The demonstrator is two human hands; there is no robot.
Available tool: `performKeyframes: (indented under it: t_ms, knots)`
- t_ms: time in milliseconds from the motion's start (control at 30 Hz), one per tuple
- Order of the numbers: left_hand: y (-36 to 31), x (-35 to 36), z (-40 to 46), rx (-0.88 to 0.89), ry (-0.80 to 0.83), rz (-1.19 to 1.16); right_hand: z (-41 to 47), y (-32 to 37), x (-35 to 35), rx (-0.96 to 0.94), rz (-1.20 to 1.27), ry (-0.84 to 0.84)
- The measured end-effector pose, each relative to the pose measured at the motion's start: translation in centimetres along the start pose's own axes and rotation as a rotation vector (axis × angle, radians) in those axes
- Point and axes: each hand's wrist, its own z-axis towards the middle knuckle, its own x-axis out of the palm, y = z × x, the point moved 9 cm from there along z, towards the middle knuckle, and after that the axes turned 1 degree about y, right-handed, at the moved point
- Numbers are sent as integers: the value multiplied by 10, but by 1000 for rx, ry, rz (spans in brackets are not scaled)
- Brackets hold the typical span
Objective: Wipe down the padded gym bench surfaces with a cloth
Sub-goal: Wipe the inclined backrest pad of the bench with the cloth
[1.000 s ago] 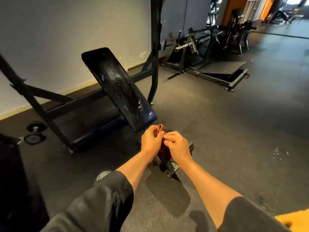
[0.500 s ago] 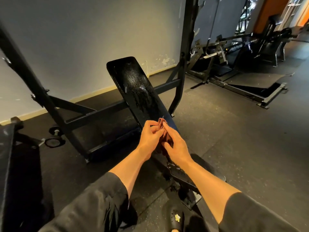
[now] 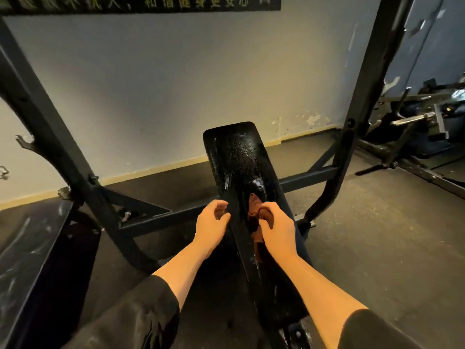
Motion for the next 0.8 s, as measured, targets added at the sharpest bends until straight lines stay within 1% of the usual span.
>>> performKeyframes:
  t_ms: [167,267,367,467,633,800]
  knots:
    - [13,-14,49,-16,-44,166,62,-2,36,-30,76,86]
    - [8,-18,75,3,-43,287,88,1,53,-56,109,124]
    - [2,-16,101,14,-31,355,110,5,63,-70,110,139]
    - [-5,-13,128,35,-36,412,136,7,67,-88,85,142]
    - [-12,-5,182,122,-28,466,188,3,79,-73,59,128]
    - [7,4,248,145,-3,506,244,-11,115,-91,-64,125]
